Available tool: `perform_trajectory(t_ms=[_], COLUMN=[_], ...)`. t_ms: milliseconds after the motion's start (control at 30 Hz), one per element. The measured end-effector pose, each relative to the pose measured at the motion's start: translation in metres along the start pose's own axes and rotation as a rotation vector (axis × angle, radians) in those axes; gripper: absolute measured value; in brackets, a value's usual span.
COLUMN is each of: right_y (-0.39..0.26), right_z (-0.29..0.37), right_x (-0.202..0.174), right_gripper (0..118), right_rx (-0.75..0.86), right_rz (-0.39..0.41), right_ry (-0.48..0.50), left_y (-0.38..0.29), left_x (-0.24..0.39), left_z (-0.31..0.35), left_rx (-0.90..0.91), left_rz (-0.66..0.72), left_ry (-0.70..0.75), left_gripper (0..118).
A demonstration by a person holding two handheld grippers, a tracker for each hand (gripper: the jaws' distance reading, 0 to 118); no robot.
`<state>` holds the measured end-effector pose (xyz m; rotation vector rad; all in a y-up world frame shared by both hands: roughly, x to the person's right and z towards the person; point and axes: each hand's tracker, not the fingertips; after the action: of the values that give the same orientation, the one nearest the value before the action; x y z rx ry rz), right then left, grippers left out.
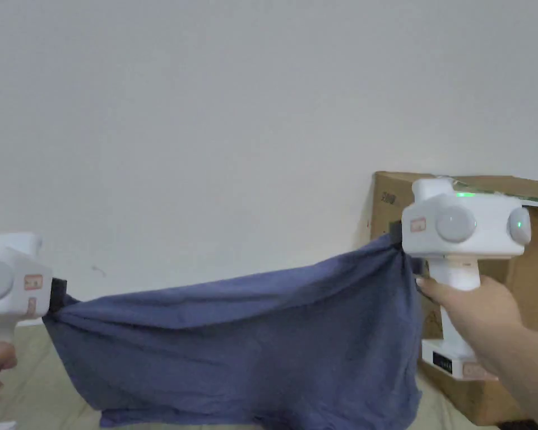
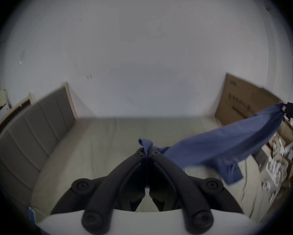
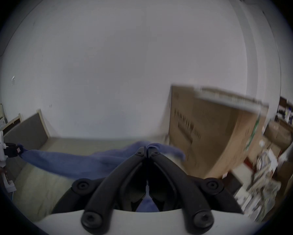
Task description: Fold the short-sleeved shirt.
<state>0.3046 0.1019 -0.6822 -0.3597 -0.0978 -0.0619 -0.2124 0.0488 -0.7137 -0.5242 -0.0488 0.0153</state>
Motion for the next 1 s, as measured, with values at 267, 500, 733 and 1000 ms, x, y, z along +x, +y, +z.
perform_trajectory(t_ms=[267, 500, 733, 1000], right_y=[-0.289, -0.381, -0.404, -0.412], right_z=[0.056, 0.218, 0.306, 0.290], right_x=[0.055, 0.094, 0.123, 0.135], right_gripper=[0, 0, 0, 0], right_rx=[-0.454, -0.442, -0.464, -0.595], right_rz=[0.004, -0.065, -0.045, -0.110], right_ry=[0.082, 0.147, 0.115, 0.096], left_y=[-0.244, -0.350, -0.397, -0.427], left_x=[-0.005, -0.036, -0.063, -0.047], left_z=[0.027, 0.154, 0.242, 0.256], left_rx=[-0.279, -0.346, -0.333, -0.389], left_rz=[-0.022, 0.011, 0.089, -0.041], left_ry=[-0.086, -0.132, -0.116, -0.105], left_gripper=[1, 1, 1, 1])
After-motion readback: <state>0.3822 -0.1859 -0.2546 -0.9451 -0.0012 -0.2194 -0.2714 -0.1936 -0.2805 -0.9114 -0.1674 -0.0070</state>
